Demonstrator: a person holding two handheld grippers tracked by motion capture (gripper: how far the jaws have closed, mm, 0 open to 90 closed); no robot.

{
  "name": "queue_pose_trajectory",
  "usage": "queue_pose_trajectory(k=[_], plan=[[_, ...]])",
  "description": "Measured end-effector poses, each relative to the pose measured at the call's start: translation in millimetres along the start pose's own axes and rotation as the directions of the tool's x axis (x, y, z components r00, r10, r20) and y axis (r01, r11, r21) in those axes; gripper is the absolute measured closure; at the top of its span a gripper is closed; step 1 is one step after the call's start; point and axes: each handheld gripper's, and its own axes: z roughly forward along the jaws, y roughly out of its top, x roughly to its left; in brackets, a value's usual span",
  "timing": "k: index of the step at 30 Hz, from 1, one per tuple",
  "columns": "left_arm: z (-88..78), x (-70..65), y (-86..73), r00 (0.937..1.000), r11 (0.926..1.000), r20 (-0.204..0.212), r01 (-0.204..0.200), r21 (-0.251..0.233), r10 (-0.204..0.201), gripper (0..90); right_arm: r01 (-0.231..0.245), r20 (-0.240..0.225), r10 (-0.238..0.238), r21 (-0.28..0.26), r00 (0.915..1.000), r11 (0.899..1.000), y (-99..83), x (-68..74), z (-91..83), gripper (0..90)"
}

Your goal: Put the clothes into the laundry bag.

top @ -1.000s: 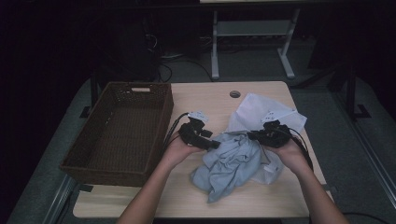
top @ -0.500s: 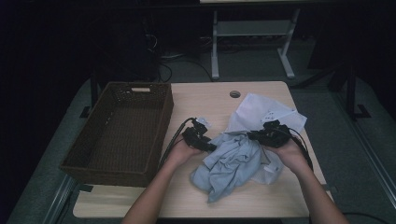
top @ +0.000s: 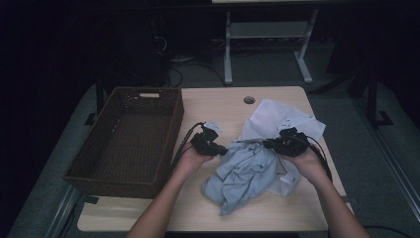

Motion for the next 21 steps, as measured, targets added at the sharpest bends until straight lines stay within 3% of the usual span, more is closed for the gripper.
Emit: queue_pose_trajectory(k=[3, 4, 6, 9, 11, 13, 15, 18, 21], plan=[[-13.9, -17.3, 12.6, 0.999, 0.9978, 0.019, -0.04, -0.054, 0.041, 86.3, 0.0, 0.002, 0.0, 0.002, 1.0, 1.0, -0.3, -0.6, 0.7, 87.1], [-13.9, -17.3, 12.6, 0.999, 0.9978, 0.019, -0.04, -0.054, 0.041, 86.3, 0.0, 0.003, 0.0, 0.003, 1.0, 1.0, -0.3, -0.6, 0.8, 87.1], [-18.4, -39.5, 23.5, 0.9937, 0.9924, 0.048, -0.097, -0.076, 0.101, 86.3, 0.0, 0.006, 0.0, 0.003, 1.0, 1.0, -0.2, -0.3, 0.9, 87.1], [-12.8, -61.2, 28.8, 0.9844, 0.9868, 0.098, -0.138, -0.085, 0.146, 86.3, 0.0, 0.01, 0.0, 0.004, 1.0, 1.0, -0.3, -0.3, 0.7, 87.1], [-4.6, -72.9, 29.1, 0.9766, 0.9847, 0.134, -0.161, -0.066, 0.169, 86.2, 0.0, 0.011, 0.0, 0.005, 0.9999, 1.0, -0.4, -0.6, 0.7, 87.1], [5.8, -81.0, 27.2, 0.9722, 0.9824, 0.141, -0.184, -0.036, 0.187, 85.7, -0.001, 0.01, 0.001, 0.007, 0.9999, 1.0, -0.6, -0.8, 0.9, 87.1], [11.6, -83.0, 25.2, 0.9722, 0.9826, 0.143, -0.184, -0.021, 0.186, 83.8, 0.0, 0.01, 0.0, 0.007, 1.0, 1.0, -1.0, -1.2, 1.1, 87.1], [32.5, -83.8, 15.6, 0.9707, 0.9801, 0.161, -0.19, 0.058, 0.179, 78.4, 0.0, 0.011, 0.0, 0.008, 0.9999, 1.0, -1.3, -1.5, 0.7, 87.1], [43.3, -83.2, 8.3, 0.9727, 0.98, 0.162, -0.181, 0.083, 0.166, 62.8, -0.003, 0.01, 0.002, 0.007, 0.9999, 1.0, -1.4, -1.7, 0.6, 87.2]])
